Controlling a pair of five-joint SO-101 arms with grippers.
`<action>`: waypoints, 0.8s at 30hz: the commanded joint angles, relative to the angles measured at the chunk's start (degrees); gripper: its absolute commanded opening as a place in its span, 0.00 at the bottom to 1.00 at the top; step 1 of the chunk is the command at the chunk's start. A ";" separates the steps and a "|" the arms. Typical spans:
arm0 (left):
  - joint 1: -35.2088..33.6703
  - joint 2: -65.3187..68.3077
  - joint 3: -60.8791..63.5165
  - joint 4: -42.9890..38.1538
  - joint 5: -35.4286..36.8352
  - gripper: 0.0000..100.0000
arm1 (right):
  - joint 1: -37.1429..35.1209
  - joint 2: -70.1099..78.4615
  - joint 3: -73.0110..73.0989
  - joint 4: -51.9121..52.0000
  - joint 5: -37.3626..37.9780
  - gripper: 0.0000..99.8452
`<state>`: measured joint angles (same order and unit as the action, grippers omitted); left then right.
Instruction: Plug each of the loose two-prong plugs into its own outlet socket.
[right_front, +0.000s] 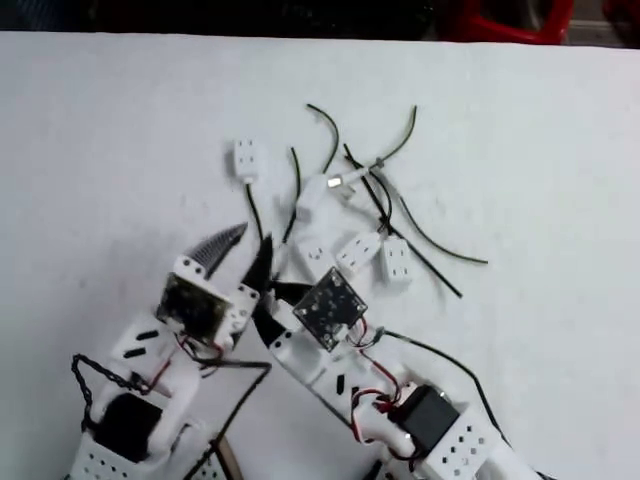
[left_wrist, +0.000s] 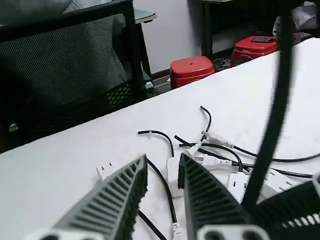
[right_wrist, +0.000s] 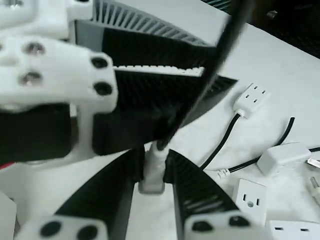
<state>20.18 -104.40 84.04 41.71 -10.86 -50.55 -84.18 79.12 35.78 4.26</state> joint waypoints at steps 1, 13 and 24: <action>4.62 -0.04 -2.81 1.76 -3.69 0.12 | -0.48 -0.40 -0.70 -0.92 -0.35 0.02; -8.04 0.04 -2.90 2.20 1.49 0.12 | 8.66 -0.40 -0.97 0.40 0.18 0.02; -21.41 0.22 -2.46 15.65 2.55 0.12 | 22.46 -0.22 -4.13 0.04 4.66 0.02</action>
<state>1.27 -103.69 83.69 51.82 -8.92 -30.07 -84.18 79.03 35.87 7.34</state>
